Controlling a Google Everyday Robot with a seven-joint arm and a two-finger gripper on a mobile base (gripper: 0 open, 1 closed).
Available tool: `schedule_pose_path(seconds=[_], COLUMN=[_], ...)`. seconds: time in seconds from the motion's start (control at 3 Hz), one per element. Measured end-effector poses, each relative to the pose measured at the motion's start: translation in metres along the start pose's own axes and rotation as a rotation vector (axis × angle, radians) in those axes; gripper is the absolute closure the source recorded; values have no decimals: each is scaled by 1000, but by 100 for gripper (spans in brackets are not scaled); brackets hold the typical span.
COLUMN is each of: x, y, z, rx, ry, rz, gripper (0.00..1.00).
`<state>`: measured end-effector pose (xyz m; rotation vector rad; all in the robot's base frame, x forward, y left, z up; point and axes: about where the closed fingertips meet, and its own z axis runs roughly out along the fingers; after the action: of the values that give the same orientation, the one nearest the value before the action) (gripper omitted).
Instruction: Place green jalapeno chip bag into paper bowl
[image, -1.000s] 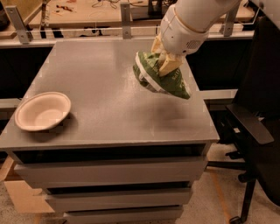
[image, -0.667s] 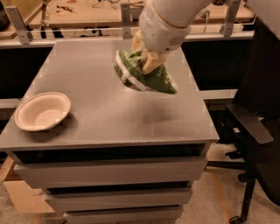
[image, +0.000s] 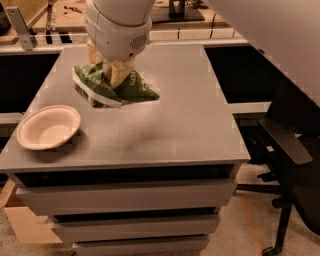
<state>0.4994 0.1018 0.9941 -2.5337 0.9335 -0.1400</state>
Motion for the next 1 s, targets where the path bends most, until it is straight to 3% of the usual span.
schedule_pose_path(seconds=[0.33,0.67,1.0], x=[0,-16,-44], y=[0,-20,-58], z=[0,11,32], rx=[0,-23,-63], ry=[0,-10,-33], rz=[0,-75,-211], gripper=[100,100,100])
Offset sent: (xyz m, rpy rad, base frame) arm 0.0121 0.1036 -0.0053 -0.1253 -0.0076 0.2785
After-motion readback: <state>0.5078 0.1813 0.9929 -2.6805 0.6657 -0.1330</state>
